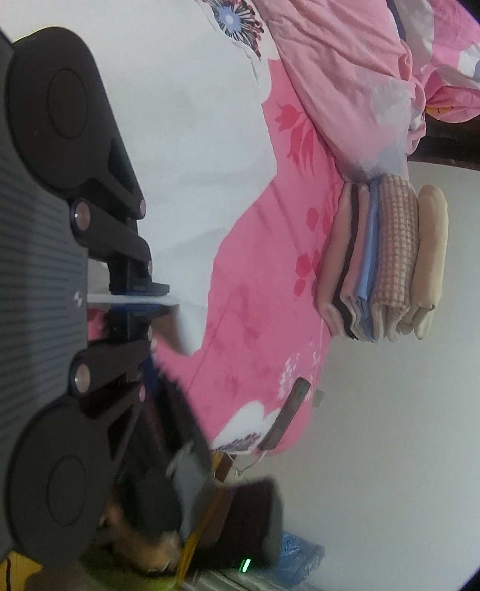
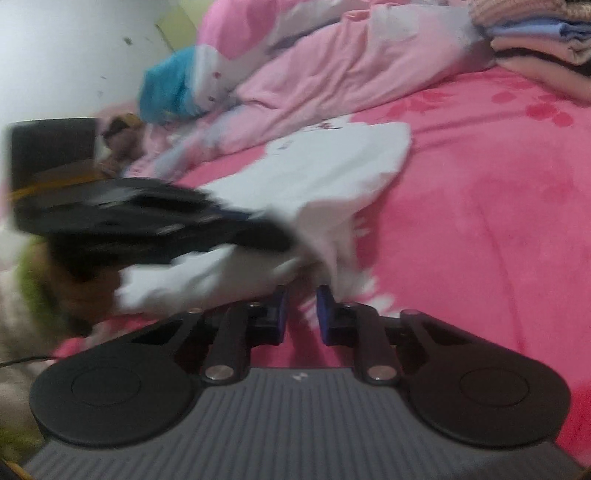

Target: Fold clothes

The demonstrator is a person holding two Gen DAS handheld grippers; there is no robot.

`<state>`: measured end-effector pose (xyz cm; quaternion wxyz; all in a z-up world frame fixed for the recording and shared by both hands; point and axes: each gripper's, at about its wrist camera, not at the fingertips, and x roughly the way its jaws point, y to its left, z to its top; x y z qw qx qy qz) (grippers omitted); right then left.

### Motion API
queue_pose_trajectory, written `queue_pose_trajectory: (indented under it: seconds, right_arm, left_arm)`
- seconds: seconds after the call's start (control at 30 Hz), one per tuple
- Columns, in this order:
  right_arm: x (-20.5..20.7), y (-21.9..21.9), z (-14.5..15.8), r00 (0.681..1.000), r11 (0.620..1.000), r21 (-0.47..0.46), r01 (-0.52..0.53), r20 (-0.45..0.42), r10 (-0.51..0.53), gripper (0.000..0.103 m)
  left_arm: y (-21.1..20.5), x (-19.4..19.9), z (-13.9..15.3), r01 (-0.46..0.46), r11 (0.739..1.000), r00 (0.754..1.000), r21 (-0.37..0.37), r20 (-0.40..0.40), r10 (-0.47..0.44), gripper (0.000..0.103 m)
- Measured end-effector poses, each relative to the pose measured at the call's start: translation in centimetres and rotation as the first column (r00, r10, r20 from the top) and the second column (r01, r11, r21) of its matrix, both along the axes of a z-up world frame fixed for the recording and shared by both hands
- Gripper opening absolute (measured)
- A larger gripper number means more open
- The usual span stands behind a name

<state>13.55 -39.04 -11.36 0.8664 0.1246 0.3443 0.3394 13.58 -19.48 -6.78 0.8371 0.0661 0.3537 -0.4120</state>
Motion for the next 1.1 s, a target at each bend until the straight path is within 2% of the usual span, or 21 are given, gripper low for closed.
queue_pose_trajectory:
  seconds: [0.13,0.43,0.53,0.57,0.6,0.63,0.73,0.93,1.0,1.1]
  right_arm:
    - [1.8,-1.6,0.2,0.994,0.995,0.028,0.100,0.033,-0.101,0.010]
    - [-0.2,-6.4,-0.5,0.951,0.955,0.080,0.284,0.104,-0.292,0.012]
    - [-1.5,-8.3,-0.7,0.933,0.933,0.118,0.340,0.083,-0.350,0.013]
    - [-1.8,-8.7,-0.7,0.929,0.927,0.127,0.352,0.077,-0.363,0.013]
    - [-2.1,-8.8,-0.6,0.927,0.925,0.132,0.357,0.077,-0.368,0.013]
    - [-2.4,-8.7,-0.4,0.927,0.926,0.133,0.353,0.080,-0.365,0.013]
    - [-2.9,-7.6,0.5,0.940,0.942,0.131,0.308,0.111,-0.322,0.013]
    - [-2.5,-2.8,1.5,0.971,0.991,0.074,0.108,0.207,-0.121,0.013]
    - [-2.0,-1.5,0.8,0.976,0.998,0.042,0.049,0.208,-0.057,0.013]
    - [-1.4,-1.0,0.1,0.984,0.999,-0.015,0.050,0.173,-0.047,0.010]
  left_arm:
    - [-0.1,0.0,-0.1,0.016,1.000,1.000,-0.008,-0.012,-0.016,0.005]
    - [-1.0,-0.4,-1.6,0.066,0.998,0.997,-0.009,-0.043,-0.066,0.008]
    - [-1.2,-0.8,-1.8,0.080,0.997,0.996,-0.018,-0.044,-0.081,0.026]
    - [-1.3,-0.9,-1.9,0.085,0.996,0.995,-0.021,-0.044,-0.086,0.037]
    - [-1.3,-1.1,-2.0,0.090,0.996,0.995,-0.024,-0.045,-0.091,0.041]
    - [-1.4,-1.2,-2.1,0.095,0.995,0.994,-0.027,-0.045,-0.096,0.045]
    - [-1.6,-1.6,-2.3,0.109,0.993,0.993,-0.036,-0.045,-0.111,0.047]
    - [-0.1,-2.7,-1.8,0.108,0.992,0.991,-0.069,-0.069,-0.112,0.053]
    - [0.5,-3.1,-1.7,0.104,0.991,0.991,-0.080,-0.078,-0.110,0.054]
    - [1.7,-3.5,-1.6,0.080,0.993,0.992,-0.090,-0.090,-0.089,0.055]
